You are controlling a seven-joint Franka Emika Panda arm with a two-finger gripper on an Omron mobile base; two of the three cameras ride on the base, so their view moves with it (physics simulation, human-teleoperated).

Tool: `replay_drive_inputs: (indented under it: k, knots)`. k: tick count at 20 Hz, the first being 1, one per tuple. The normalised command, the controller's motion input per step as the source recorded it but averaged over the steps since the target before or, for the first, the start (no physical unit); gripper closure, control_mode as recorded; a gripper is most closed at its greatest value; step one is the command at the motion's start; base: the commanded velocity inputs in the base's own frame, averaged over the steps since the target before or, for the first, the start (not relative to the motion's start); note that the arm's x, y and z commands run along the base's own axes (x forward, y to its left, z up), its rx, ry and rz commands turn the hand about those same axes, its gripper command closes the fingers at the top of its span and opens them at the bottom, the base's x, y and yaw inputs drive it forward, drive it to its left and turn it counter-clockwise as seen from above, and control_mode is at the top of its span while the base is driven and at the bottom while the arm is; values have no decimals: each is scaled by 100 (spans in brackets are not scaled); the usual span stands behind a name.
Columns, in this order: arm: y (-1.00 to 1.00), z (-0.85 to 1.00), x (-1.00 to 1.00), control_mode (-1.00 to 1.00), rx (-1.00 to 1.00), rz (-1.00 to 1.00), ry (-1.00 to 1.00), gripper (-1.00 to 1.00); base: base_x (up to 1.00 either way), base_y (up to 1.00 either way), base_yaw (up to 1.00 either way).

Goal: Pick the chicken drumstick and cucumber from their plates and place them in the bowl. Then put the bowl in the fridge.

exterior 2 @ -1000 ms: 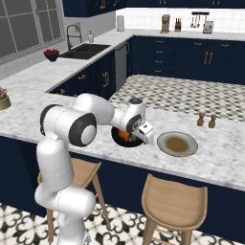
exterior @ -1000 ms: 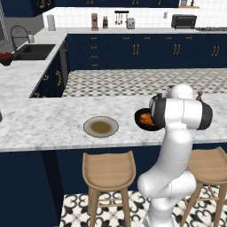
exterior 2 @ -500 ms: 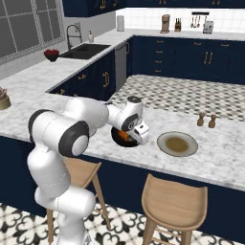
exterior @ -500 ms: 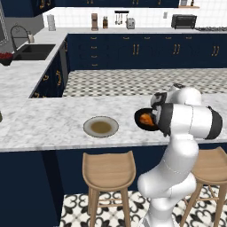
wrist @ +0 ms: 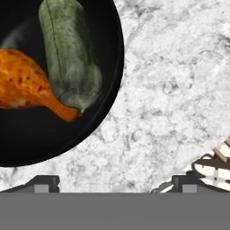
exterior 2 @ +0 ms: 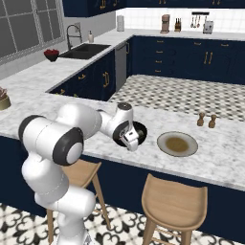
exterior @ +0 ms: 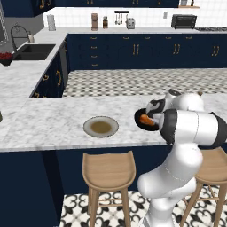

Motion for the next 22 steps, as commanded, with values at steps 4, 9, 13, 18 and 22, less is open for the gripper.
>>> replay_drive_inputs:
  k: [4,9,13,18,22]
  knots:
    - [-4,1,22,-100,0,-15,12,-100,0,0,0]
    - [-12,15,0,-100,1,-5,0,-100,0,0,0]
    - [0,-1,3,-100,2,-4,0,-100,0,0,0]
    - [0,-6,18,-100,0,0,0,-100,0,0,0]
    - [0,-30,12,-100,0,0,0,-100,0,0,0]
